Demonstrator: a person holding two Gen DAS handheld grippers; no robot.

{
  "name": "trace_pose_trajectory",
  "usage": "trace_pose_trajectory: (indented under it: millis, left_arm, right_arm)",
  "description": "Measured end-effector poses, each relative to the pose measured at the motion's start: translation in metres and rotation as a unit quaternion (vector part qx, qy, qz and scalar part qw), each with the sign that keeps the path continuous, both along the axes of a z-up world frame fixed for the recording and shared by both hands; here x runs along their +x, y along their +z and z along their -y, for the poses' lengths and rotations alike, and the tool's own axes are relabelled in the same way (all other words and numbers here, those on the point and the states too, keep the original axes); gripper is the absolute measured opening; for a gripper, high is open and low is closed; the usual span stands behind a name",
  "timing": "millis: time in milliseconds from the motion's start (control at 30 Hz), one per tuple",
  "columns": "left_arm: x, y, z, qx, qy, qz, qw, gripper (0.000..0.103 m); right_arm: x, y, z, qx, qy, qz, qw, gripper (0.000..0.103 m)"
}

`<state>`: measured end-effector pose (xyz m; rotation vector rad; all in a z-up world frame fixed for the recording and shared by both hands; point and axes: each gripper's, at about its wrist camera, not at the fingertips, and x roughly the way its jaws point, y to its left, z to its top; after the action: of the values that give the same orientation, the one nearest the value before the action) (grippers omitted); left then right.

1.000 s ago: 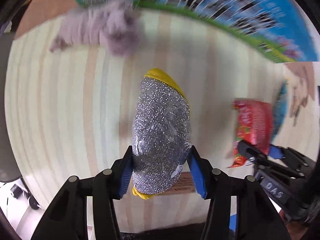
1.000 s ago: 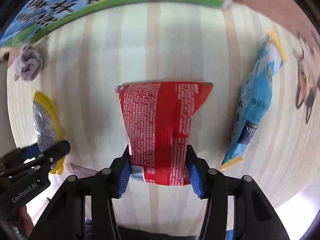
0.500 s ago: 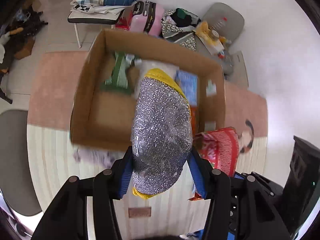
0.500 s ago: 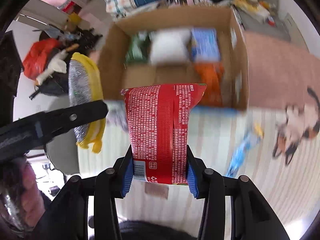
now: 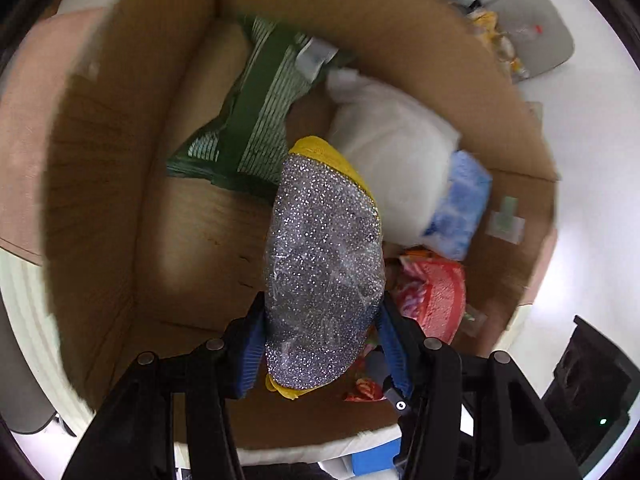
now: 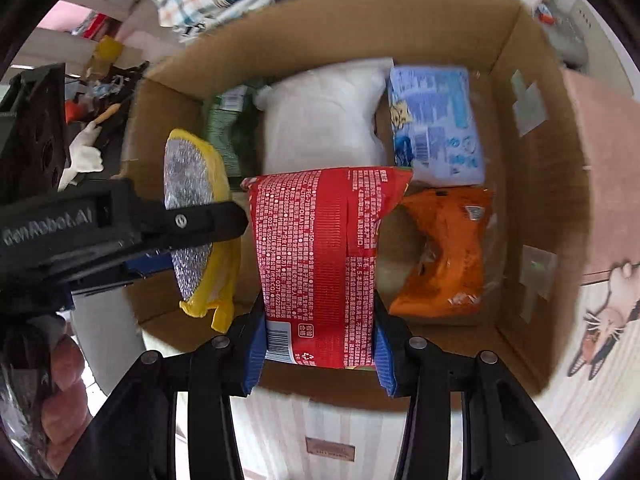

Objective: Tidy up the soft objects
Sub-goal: 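Lower the sponge and red bag into the box and open both tools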

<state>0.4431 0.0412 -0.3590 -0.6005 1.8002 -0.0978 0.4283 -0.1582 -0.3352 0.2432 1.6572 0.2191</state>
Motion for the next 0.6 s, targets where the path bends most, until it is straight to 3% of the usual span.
trace_pose_trajectory:
  millis: [167,300,367,400,433,467,600]
  left_arm:
    - [0.001,-0.025,0.008,-0.006,-0.011,-0.017,0.9998,0.052]
    - [0.000,-0.022,0.011,0.006,-0.017,-0.017,0.9997,0.055]
    - [-0.001,-0.016,0.009,0.018,-0.021,-0.007,0.9996,0.069]
    - [-0.001,-0.013,0.011,0.027,-0.025,0.001,0.9993,0.076]
    - [-0.001,-0.007,0.012,0.037,-0.031,0.010,0.9988,0.079]
    - [-0.001,-0.003,0.013,0.045,-0.037,0.015,0.9982,0.079]
    - [-0.006,0.026,0.018,0.087,-0.066,0.051,0.9927,0.097]
  right_arm:
    - [0.008,-0.029,-0.006,-0.015,0.008,-0.011,1.000,0.047]
    - [0.013,-0.037,-0.012,-0.039,0.027,-0.009,0.999,0.049]
    - [0.012,-0.038,-0.012,-0.039,0.025,-0.013,0.999,0.051]
    - [0.012,-0.034,-0.013,-0.045,0.031,-0.010,0.998,0.059]
    - [0.012,-0.031,-0.014,-0.053,0.034,-0.004,0.998,0.071]
    - [0.011,-0.028,-0.014,-0.056,0.035,0.002,0.998,0.074]
    - [0.007,-0.016,-0.012,-0.056,0.033,0.004,0.998,0.079]
